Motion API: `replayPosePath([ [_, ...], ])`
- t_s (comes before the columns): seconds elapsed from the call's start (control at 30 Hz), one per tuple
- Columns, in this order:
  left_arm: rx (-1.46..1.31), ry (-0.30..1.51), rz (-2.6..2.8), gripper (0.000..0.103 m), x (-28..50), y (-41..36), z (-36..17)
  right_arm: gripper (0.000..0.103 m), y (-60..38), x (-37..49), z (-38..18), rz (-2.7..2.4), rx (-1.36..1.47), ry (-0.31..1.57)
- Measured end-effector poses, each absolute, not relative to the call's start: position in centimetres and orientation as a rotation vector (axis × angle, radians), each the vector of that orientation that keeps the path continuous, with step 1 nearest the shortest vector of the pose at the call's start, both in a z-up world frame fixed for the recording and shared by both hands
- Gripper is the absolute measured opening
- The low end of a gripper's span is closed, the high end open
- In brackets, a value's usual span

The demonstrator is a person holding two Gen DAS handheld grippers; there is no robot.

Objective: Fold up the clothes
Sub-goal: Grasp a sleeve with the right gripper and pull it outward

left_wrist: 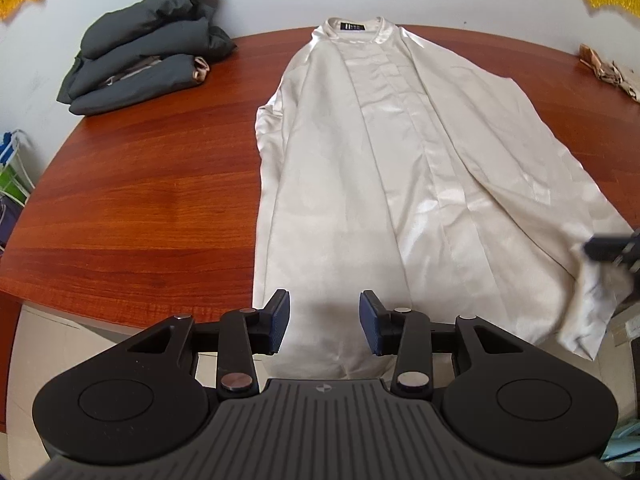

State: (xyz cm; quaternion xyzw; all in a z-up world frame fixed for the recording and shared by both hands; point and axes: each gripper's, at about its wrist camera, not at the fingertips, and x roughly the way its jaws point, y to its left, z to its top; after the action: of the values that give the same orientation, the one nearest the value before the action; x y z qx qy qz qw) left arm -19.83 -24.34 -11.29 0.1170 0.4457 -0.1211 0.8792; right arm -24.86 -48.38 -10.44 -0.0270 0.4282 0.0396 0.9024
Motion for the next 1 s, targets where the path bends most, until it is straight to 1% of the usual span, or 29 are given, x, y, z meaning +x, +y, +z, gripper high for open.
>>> replayPosePath([
  [0.17, 0.24, 0.908, -0.27, 0.042, -19.6, -25.6, -10.2, 0.001, -53.4, -22.7, -7.8, 0.016, -0.1, 0.865],
  [0.33, 0.255, 0.883, -0.29, 0.042, -18.8, -27.2, -9.6, 0.001, -60.3, -19.6, -5.8, -0.064, -0.142, 0.858],
  [0.63, 0.229, 0.9, -0.263, 0.042, -15.2, -30.6, -9.7, 0.001, -73.6, -13.0, -4.1, -0.205, -0.197, 0.875],
  [0.8, 0.234, 0.9, -0.222, 0.043, -14.6, -32.5, -8.9, 0.001, -79.0, -9.5, -4.1, -0.234, -0.231, 0.888],
  [1.0, 0.239, 0.909, -0.144, 0.043, -14.9, -35.1, -8.3, 0.001, -85.5, -4.9, -5.9, -0.239, -0.269, 0.912],
])
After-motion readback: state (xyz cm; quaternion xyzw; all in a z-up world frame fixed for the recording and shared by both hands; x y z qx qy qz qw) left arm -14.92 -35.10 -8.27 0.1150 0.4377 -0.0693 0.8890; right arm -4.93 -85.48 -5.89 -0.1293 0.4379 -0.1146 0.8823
